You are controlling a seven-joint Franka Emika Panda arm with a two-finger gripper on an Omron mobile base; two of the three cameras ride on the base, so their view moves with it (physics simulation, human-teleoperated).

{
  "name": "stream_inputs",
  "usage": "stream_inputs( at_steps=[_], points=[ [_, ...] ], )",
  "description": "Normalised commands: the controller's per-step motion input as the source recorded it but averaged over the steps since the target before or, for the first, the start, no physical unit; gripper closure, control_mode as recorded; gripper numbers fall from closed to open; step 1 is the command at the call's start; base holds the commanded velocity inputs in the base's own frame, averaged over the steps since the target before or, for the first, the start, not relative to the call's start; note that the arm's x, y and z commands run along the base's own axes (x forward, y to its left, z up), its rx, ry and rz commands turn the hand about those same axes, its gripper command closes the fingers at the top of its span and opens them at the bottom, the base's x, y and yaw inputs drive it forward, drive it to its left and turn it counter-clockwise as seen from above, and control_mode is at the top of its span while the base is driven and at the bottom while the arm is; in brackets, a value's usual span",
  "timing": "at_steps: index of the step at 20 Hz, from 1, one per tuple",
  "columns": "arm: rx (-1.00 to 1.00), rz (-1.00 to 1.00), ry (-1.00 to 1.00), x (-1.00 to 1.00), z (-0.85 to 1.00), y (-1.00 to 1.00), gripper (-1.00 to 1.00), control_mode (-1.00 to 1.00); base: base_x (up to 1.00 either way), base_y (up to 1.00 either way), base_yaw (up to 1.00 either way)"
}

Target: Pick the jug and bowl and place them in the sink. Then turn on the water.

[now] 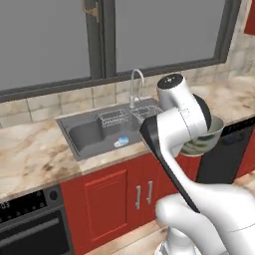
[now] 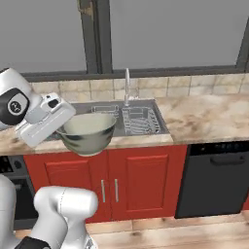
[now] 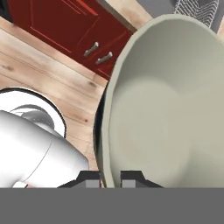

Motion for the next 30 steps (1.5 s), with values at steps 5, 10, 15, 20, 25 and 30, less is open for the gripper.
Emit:
stream_inputs(
  at_steps=[5,10,15,20,25,30],
  points=[
    [0.00,0.00,0.00,0.00,0.00,0.00,1.00,1.00,0.05,-0.17,0.70],
    [0.00,0.00,0.00,0.00,0.00,0.00,1.00,1.00,0.00,-0.41,0.39],
    [0.00,0.00,0.00,0.00,0.00,0.00,1.00,1.00,0.00,-0.59,0.13],
    [0.00,0.00,0.00,0.00,0.00,0.00,1.00,1.00,0.18,-0.50,0.00],
    [0.00,0.00,0.00,0.00,0.00,0.00,1.00,1.00,0.36,0.01,-0.09],
    [0.00,0.00,0.00,0.00,0.00,0.00,1.00,1.00,0.54,0.18,-0.21]
  ],
)
